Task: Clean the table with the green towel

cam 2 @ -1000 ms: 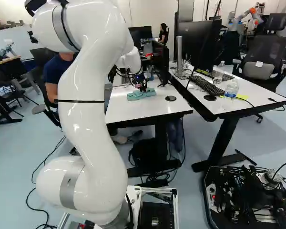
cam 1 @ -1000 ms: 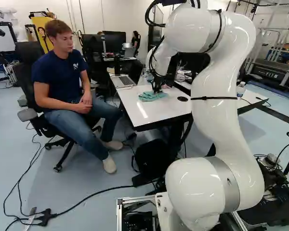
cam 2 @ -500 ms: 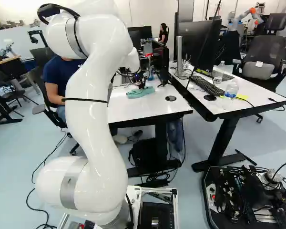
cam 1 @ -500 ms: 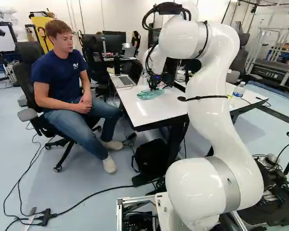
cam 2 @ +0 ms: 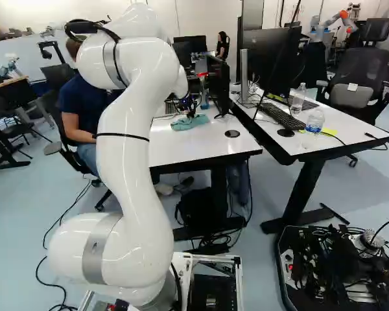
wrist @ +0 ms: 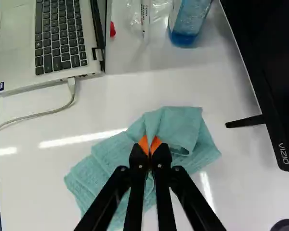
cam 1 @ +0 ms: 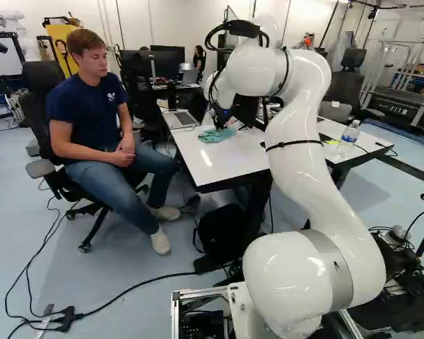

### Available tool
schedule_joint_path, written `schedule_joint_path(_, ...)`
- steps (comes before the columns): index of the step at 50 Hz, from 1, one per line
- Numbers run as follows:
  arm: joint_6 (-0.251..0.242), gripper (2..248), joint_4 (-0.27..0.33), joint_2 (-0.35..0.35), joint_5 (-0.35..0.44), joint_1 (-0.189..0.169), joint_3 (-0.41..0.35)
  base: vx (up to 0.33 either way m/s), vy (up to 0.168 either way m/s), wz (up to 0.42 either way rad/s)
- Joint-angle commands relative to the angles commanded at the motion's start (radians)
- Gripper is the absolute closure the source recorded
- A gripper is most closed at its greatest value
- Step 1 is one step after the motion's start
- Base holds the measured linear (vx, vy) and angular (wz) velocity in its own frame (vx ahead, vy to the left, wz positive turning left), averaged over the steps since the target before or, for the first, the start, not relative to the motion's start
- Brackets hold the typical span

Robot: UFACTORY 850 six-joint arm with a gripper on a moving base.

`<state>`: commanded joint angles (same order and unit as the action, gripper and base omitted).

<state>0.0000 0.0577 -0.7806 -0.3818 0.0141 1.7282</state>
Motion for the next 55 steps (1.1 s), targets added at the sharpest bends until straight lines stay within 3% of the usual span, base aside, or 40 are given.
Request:
schedule_joint_path(21,0.000,225,0.000,-0.073,0.000,0.018,0.107,0.000,0.000,0.000)
schedule_joint_path(55,0.000,225,0.000,0.066,0.000,0.022,-0.096,0.000,0.000,0.000)
